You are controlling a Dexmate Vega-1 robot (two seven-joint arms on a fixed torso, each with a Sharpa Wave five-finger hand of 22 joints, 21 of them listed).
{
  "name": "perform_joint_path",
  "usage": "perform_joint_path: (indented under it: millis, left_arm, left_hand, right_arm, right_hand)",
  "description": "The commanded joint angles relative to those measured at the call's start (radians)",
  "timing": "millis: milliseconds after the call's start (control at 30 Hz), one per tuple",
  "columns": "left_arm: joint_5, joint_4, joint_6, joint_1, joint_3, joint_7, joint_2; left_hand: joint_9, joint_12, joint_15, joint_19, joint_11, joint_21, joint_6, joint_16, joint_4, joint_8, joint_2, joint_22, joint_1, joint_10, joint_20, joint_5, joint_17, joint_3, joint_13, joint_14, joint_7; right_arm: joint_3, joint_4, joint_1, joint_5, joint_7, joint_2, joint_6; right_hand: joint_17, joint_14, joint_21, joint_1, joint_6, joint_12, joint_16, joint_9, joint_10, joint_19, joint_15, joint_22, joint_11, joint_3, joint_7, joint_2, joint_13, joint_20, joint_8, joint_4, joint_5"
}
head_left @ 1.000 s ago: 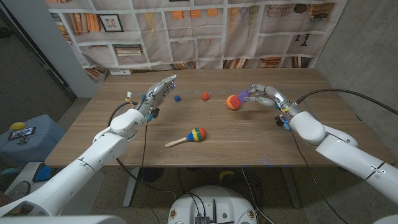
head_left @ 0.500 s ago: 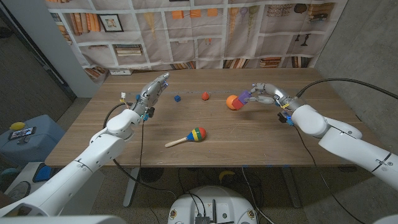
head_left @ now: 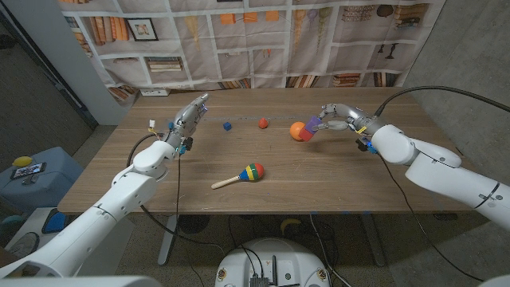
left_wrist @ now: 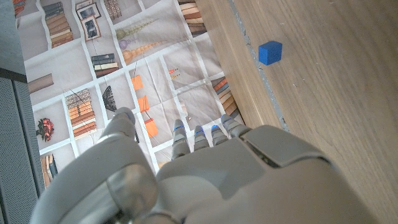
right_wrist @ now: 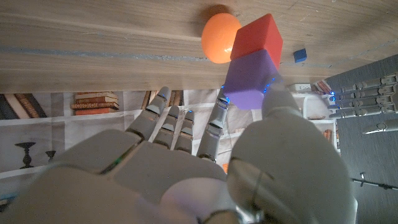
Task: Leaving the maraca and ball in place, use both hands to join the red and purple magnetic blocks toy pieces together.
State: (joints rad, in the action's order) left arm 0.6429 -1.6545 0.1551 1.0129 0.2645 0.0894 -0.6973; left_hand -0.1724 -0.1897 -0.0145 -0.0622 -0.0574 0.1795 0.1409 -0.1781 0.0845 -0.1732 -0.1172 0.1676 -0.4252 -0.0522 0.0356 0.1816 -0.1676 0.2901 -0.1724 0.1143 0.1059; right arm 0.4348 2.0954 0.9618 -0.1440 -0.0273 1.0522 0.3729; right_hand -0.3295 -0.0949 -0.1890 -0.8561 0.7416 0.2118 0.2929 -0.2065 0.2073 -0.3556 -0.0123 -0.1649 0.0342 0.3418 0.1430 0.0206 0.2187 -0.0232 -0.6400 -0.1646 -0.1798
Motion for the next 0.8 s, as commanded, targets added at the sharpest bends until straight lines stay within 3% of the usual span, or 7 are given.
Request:
perform_joint_path:
  millis: [33,333,800]
  left_arm:
    - [0.005,0.013,0.011,0.011,-0.020,0.028,0.001]
    - [0.006,0.022,0.009,0.013,-0.024,0.039,0.007]
    - [0.014,0.054,0.000,-0.012,-0.012,0.012,0.011]
  left_hand:
    - [-0.001,0.003,-0.005,0.003,-0.011,0.007,0.001,0.001,-0.007,0.000,-0.002,0.003,0.011,0.000,0.020,0.005,-0.001,0.006,0.001,0.004,0.011]
    - [-0.001,0.001,-0.007,0.012,-0.017,0.011,0.004,0.000,-0.006,-0.003,-0.008,0.003,0.018,0.003,0.021,0.005,0.000,0.008,0.001,0.000,0.012]
    - [-0.001,0.002,-0.007,0.006,-0.013,0.008,-0.015,0.002,-0.003,0.001,-0.014,0.003,0.031,0.002,0.022,0.006,0.000,0.011,0.001,0.000,0.006]
  right_arm:
    - [0.113,0.042,-0.109,-0.157,0.092,0.008,0.104]
    - [0.177,0.049,-0.158,-0.283,0.167,-0.006,0.145]
    - [0.234,0.041,-0.187,-0.414,0.261,-0.041,0.174]
  right_hand:
    - [-0.001,-0.008,-0.005,-0.059,0.046,0.005,0.001,-0.006,0.010,-0.002,0.005,-0.005,0.002,-0.003,0.044,-0.051,0.000,0.001,-0.005,0.000,-0.006]
    - [-0.001,-0.012,-0.006,-0.060,0.045,0.004,0.002,-0.010,0.008,-0.005,0.006,-0.005,0.001,-0.005,0.045,-0.051,0.000,0.001,-0.007,0.001,-0.006]
    - [-0.001,-0.018,-0.007,-0.059,0.043,0.003,0.003,-0.017,0.008,-0.012,0.011,-0.005,-0.001,-0.007,0.050,-0.050,0.000,0.005,-0.011,0.002,-0.005]
